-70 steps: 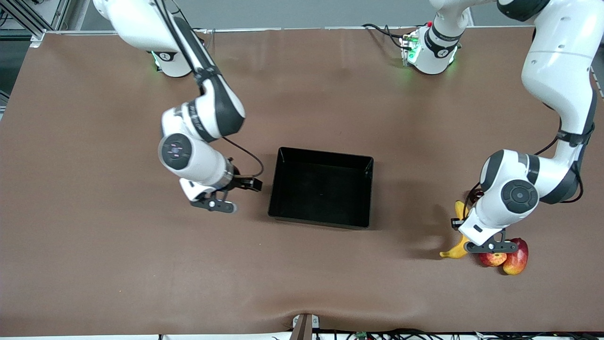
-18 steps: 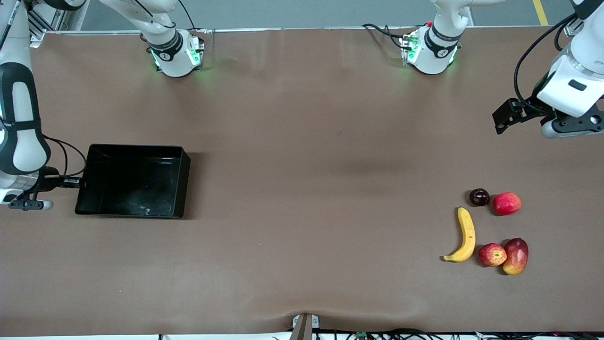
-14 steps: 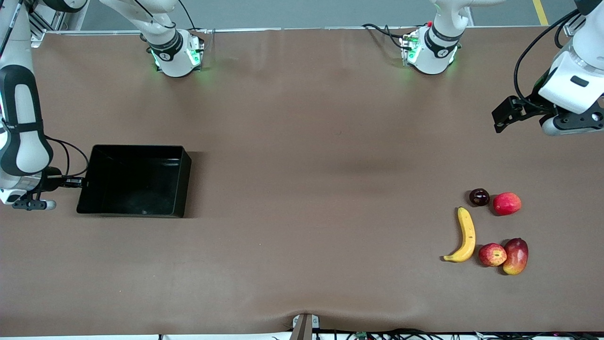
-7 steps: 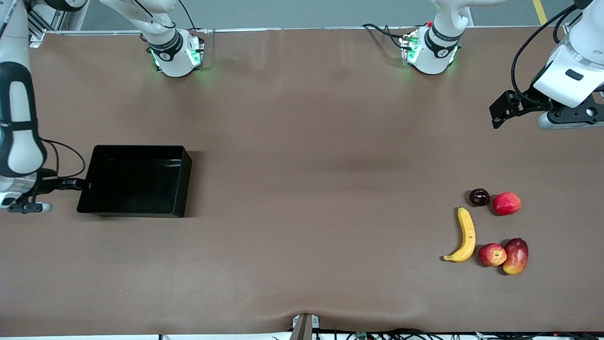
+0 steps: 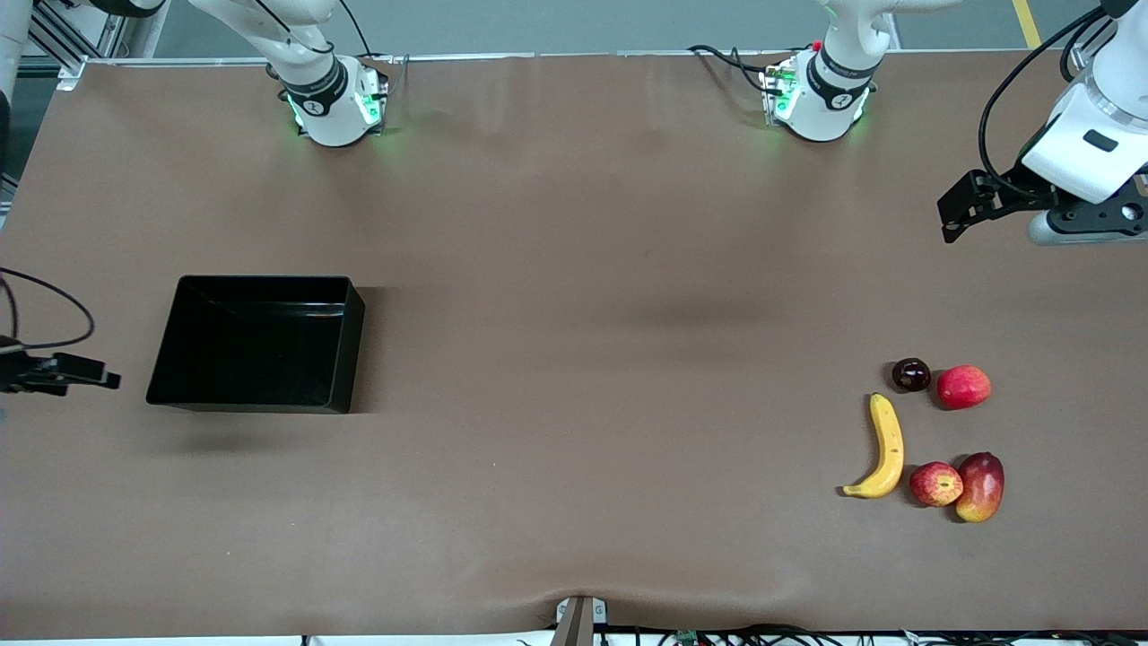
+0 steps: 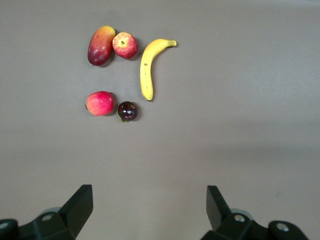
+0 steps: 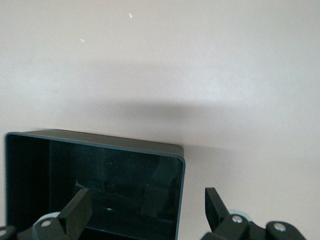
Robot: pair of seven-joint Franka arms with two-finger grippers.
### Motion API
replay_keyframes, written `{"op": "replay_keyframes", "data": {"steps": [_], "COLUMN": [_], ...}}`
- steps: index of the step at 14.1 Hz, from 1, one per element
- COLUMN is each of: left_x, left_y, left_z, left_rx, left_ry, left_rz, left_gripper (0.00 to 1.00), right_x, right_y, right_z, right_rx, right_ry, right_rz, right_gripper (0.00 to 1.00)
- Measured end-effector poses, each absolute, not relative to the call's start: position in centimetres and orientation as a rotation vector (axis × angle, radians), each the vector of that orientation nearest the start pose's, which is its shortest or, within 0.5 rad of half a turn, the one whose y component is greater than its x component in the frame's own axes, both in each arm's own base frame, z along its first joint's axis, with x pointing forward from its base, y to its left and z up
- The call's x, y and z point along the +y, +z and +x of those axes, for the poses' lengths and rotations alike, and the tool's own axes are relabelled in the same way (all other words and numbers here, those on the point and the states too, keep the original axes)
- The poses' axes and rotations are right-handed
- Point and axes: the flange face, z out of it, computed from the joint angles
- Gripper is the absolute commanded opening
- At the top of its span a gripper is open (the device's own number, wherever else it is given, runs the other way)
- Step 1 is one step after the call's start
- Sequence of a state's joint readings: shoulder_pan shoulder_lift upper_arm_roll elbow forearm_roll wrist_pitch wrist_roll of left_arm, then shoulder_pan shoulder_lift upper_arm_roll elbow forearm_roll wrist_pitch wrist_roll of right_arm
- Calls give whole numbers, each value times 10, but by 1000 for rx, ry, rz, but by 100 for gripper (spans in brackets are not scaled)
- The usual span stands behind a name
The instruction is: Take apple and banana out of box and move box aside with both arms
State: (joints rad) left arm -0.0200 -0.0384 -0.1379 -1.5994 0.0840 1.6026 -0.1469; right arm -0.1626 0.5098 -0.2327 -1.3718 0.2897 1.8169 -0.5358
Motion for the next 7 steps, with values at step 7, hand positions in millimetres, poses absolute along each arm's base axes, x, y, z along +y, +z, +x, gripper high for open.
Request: {"op": "replay_keyframes", "data": {"steps": [7], "left_x": [-85], "left_y": [633], "left_z": [539], "left_rx": [35], "left_ry": [-78], "left_rz": [-3058], "left_gripper": [100], "right_x": [-173], "right_y": [545], "right_z": [680], "right_rx": [-272], "right_ry": [-224], "right_rz": [-3045], "right_gripper": [100]}}
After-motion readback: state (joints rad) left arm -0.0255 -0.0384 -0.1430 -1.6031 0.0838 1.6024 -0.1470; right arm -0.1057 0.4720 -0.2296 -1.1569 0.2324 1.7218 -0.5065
